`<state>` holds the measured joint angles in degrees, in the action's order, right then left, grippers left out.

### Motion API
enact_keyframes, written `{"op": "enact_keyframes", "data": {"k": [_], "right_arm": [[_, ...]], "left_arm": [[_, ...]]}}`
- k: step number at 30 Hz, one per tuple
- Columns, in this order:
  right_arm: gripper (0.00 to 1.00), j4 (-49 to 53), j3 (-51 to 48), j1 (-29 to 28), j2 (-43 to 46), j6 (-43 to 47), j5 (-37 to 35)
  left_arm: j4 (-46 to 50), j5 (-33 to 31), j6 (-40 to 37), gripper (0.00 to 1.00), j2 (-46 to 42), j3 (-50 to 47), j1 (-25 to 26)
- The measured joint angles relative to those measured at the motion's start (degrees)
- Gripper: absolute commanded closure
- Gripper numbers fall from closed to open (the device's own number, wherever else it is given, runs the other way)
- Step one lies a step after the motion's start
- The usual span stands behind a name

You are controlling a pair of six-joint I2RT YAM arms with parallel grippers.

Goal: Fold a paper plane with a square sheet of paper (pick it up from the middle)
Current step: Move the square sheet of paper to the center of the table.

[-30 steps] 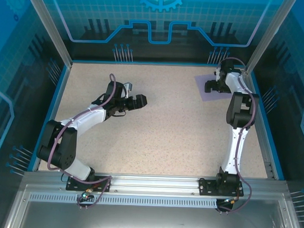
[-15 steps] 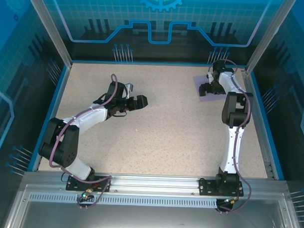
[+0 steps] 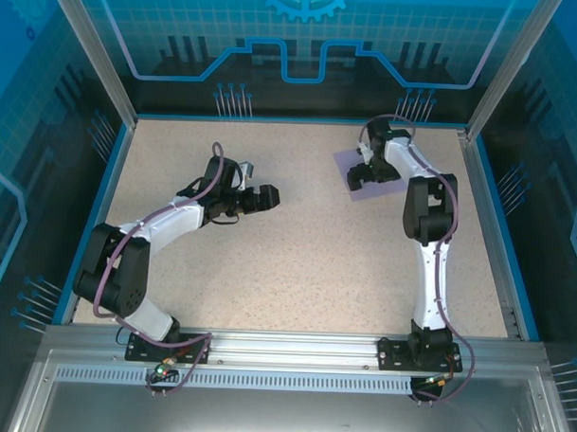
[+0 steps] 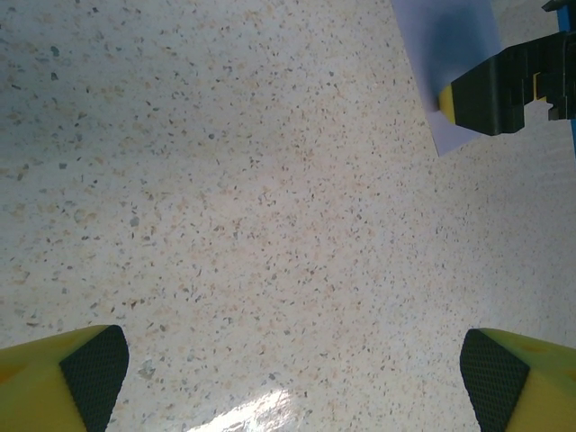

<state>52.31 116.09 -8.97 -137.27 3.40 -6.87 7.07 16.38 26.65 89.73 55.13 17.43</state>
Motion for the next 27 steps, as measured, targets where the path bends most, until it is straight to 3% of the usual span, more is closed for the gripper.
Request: {"op": "enact_keyframes", "data": {"k": [10, 18, 27], "right_arm": [[0.02, 0.7, -4.5, -5.8, 2.9, -3.9, 3.6], [0.02, -2.1, -17.0, -11.6, 10.5, -9.7, 5.2], [0.03, -6.6, -33.6, -17.6, 21.1, -18.6, 2.2]], "left_arm": [[2.0, 0.0, -0.9, 0.01, -5.9, -1.7, 0.0], [3.7, 0.0, -1.6, 0.01, -11.7, -5.2, 0.0], [5.5, 0.0, -2.2, 0.01, -17.9, -8.5, 0.0]]}}
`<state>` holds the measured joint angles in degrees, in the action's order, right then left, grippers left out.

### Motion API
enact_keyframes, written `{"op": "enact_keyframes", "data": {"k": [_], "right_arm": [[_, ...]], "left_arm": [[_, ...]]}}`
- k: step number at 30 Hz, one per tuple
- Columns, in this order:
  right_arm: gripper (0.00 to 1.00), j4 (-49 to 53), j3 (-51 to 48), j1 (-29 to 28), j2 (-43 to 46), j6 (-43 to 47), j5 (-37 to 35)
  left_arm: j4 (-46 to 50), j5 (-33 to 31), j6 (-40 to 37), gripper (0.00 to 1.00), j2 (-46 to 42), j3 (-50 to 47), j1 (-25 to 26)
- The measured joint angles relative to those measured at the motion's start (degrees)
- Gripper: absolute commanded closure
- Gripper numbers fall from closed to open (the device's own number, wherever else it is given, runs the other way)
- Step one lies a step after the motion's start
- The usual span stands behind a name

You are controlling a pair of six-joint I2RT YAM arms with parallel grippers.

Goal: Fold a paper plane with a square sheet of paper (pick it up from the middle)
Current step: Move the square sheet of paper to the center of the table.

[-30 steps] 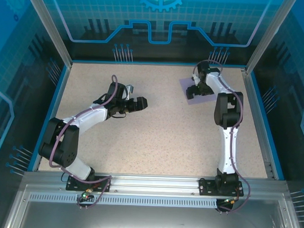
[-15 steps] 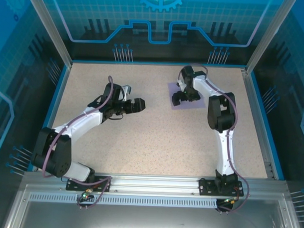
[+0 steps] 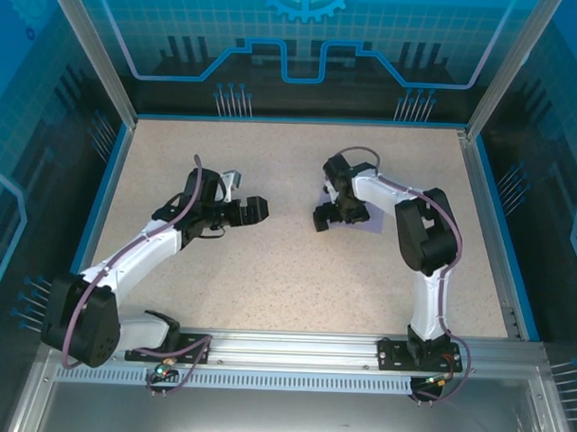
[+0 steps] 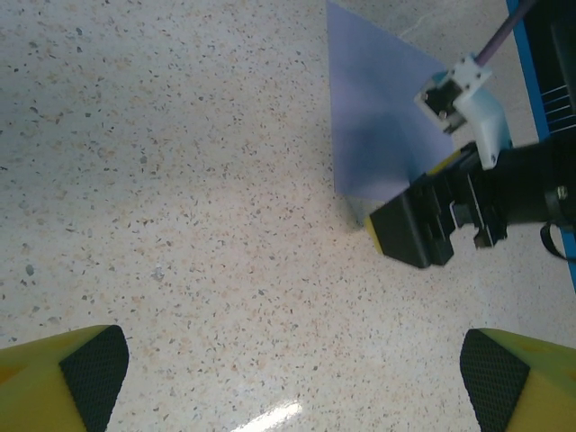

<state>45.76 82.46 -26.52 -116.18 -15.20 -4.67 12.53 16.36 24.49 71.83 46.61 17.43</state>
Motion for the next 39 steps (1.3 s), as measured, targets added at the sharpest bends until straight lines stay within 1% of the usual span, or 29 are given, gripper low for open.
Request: {"op": "enact_keyframes", "data": {"k": [6, 9, 12, 14, 18, 21, 26, 32, 39], "right_arm": [[0.01, -2.6, -8.8, -7.3, 5.8, -5.3, -1.0], [0.01, -3.4, -10.8, -8.9, 9.1, -8.4, -1.5], [0.01, -3.6, -10.2, -7.4, 12.5, -12.9, -3.7], [0.01, -3.8, -8.7, -5.7, 13.1, -15.9, -5.3], [0.01, -6.0, -7.3, -1.2, 12.6, -21.4, -8.2], [0.01, -6.0, -4.0, 0.8, 9.2, -23.7, -10.6], [0.01, -7.2, -0.4, 2.4, 2.7, -24.7, -12.7], [0.01, -7.5, 1.5, 4.5, -2.6, -24.4, -12.2], [0.02, -9.3, 1.9, 4.2, -3.4, -23.4, -11.1]], "left_arm": [[1.3, 0.0, -0.5, 0.01, -4.7, -2.3, 0.0], [1.9, 0.0, -0.5, 0.01, -6.2, -2.5, 0.0], [2.2, 0.0, -0.5, 0.01, -6.8, -2.5, 0.0], [2.2, 0.0, -0.5, 0.01, -6.8, -2.6, 0.0], [2.2, 0.0, -0.5, 0.01, -6.7, -2.6, 0.0], [2.2, 0.0, -0.5, 0.01, -6.3, -2.6, 0.0], [2.2, 0.0, -0.5, 0.01, -5.2, -2.5, 0.0], [2.2, 0.0, -0.5, 0.01, -4.7, -2.5, 0.0], [2.1, 0.0, -0.4, 0.01, -2.9, -2.5, 0.0]]}}
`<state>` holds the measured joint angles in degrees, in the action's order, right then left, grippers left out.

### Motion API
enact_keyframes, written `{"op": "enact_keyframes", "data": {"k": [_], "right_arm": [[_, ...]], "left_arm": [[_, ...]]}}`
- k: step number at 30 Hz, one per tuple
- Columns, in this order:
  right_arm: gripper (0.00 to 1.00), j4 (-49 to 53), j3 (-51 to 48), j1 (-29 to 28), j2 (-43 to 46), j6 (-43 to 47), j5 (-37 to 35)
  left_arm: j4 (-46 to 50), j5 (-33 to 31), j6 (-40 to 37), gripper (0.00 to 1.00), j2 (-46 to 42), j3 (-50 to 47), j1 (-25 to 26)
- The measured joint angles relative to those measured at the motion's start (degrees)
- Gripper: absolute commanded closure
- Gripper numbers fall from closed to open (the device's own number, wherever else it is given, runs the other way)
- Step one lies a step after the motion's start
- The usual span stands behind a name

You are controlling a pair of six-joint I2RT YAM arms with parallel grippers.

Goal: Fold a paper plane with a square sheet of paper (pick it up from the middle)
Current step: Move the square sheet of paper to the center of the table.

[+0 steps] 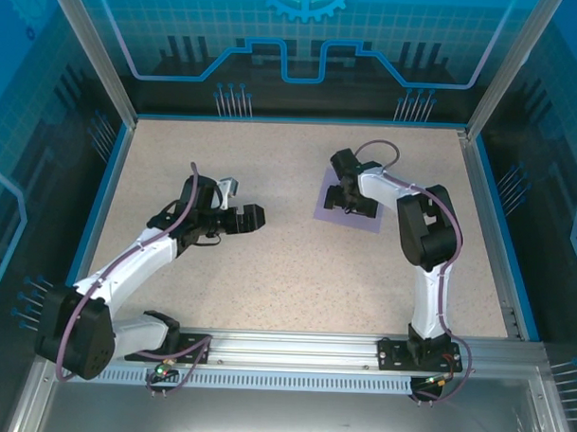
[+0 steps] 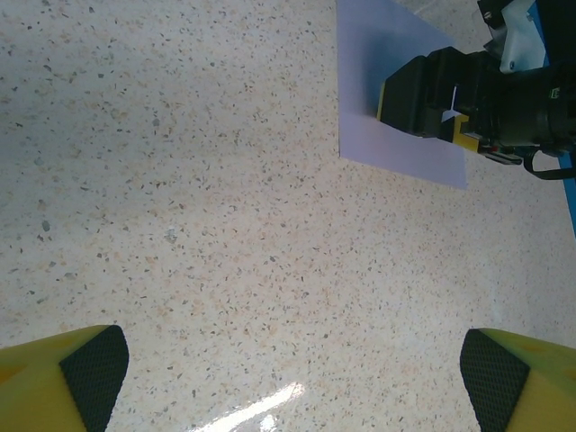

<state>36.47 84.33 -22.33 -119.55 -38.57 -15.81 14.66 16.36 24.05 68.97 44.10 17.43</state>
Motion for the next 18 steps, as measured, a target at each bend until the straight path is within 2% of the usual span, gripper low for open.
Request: {"op": "enact_keyframes", "data": {"k": [6, 18], "right_arm": [[0.03, -2.3, -3.3, -2.8, 1.9, 0.2, -0.7], [0.03, -6.2, -14.1, -15.5, 8.7, -2.9, -0.8]], "left_arm": [[-0.2, 0.0, 0.0, 0.01, 0.5, 0.0, 0.0], [-0.3, 0.0, 0.0, 0.01, 0.5, 0.0, 0.0]]}}
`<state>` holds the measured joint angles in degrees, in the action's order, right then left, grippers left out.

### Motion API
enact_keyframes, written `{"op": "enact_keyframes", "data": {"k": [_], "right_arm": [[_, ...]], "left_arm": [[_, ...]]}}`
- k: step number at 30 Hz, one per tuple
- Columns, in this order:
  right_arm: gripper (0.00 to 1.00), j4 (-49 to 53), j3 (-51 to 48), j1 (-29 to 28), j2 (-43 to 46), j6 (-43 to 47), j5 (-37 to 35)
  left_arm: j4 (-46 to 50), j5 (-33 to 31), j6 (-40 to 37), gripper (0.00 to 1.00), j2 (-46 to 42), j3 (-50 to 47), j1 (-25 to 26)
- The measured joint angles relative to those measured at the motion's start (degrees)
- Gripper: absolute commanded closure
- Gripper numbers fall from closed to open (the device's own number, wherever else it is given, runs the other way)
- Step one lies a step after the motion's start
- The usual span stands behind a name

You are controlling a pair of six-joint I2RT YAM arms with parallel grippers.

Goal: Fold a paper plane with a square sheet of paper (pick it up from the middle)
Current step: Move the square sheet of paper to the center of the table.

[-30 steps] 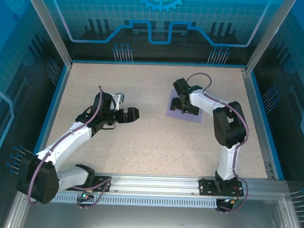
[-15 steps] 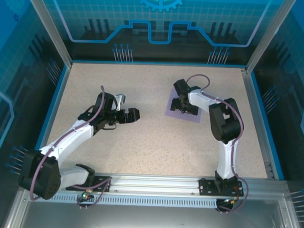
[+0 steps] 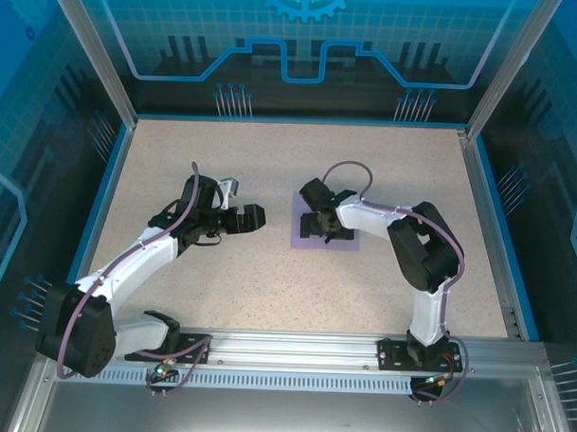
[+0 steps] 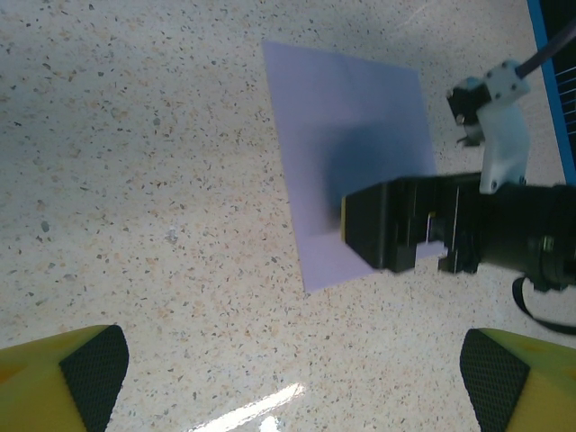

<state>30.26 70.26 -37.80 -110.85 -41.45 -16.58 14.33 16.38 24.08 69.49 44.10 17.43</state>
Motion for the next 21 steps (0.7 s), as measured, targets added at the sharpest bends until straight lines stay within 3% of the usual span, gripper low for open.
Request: {"op": "enact_keyframes", "data": {"k": [11, 21], "right_arm": [[0.02, 0.2, -6.9, -12.1, 5.5, -6.3, 0.2], [0.01, 8.7, -4.6, -13.4, 7.3, -8.7, 2.2]], "left_arm": [[1.1, 0.0, 0.0, 0.01, -2.0, 0.0, 0.0], [1.9, 0.0, 0.0, 0.01, -2.4, -0.8, 0.0]]}}
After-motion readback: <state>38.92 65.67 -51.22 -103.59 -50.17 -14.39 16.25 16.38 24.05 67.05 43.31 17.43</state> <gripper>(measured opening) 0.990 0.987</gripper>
